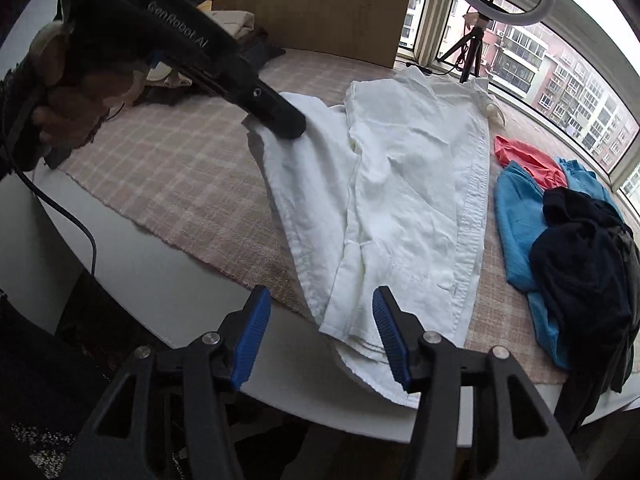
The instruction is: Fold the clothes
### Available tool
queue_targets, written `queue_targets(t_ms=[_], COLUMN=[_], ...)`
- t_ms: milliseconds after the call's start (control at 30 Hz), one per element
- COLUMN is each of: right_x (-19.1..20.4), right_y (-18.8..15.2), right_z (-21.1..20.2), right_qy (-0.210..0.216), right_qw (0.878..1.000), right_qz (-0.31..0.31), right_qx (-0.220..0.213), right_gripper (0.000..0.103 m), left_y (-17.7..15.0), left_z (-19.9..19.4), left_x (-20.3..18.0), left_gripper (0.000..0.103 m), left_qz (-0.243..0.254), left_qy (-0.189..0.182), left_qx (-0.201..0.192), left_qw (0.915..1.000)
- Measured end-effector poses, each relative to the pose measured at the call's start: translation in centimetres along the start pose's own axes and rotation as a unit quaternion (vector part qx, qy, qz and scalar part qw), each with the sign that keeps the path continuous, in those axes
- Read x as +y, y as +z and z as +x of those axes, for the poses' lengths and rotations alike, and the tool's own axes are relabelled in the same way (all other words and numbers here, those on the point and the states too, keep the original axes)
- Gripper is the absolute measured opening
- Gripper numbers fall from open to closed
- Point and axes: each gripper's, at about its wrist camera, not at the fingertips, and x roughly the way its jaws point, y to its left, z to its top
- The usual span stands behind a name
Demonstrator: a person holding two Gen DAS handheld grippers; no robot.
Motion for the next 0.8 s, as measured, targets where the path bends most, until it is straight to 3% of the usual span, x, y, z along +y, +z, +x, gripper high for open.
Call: queue_targets(t_ms=[133, 167, 200, 233, 400, 467, 533, 667, 767, 800], right_x=[2.6, 2.8, 2.9, 3.0, 2.2, 2.3, 2.6, 3.3, 3.6, 3.7], right_y=[-0.6, -0.7, -0.8, -0.9, 0.1, 0.5, 0.9, 1.2, 1.2, 1.2], right_z=[1.8, 2.1, 2.3, 2.4, 1.1, 0.4, 0.1, 0.5, 1.0, 1.1], right_qy=[-0.116, -0.134, -0.153, -0.166, -0.199, -0.209, -0.214, -0.207, -0.206, -0.207], right_qw=[0.989, 0.985, 0.98, 0.977, 0.966, 0.96, 0.955, 0.948, 0.941, 0.939], right_qz=[-0.09, -0.106, -0.122, -0.133, -0.167, -0.188, -0.207, -0.241, -0.263, -0.269], right_qx=[0.013, 0.018, 0.023, 0.027, 0.017, 0.01, 0.014, 0.03, 0.045, 0.049], right_gripper=[0.049, 0.041, 0.016, 0.008, 0.007, 0.007, 0.007, 0.007, 0.007, 0.007], left_y=[-0.2, -0.3, -0.5, -0.7, -2.0, -1.1, 1.3, 6.7, 9.1, 9.5], left_z=[-0.1, 0.1, 0.3, 0.5, -0.7, -2.6, -3.7, 0.0, 5.5, 7.3], left_x=[-0.2, -0.1, 0.0, 0.1, 1.2, 1.2, 1.8, 1.2, 0.8, 0.9], left_gripper=[0.004, 0.004, 0.004, 0.007, 0.007, 0.007, 0.007, 0.007, 0.007, 0.011], left_qz=[0.004, 0.006, 0.008, 0.011, 0.052, 0.087, 0.099, 0.159, 0.189, 0.196], left_qy=[0.006, 0.009, 0.013, 0.02, 0.05, 0.072, 0.068, 0.037, -0.014, -0.014], left_qx=[0.0, 0.006, 0.013, 0.024, 0.071, 0.054, 0.029, 0.004, 0.03, 0.045], left_qw=[1.0, 0.9999, 0.9998, 0.9995, 0.9949, 0.9921, 0.9923, 0.9867, 0.9815, 0.9795])
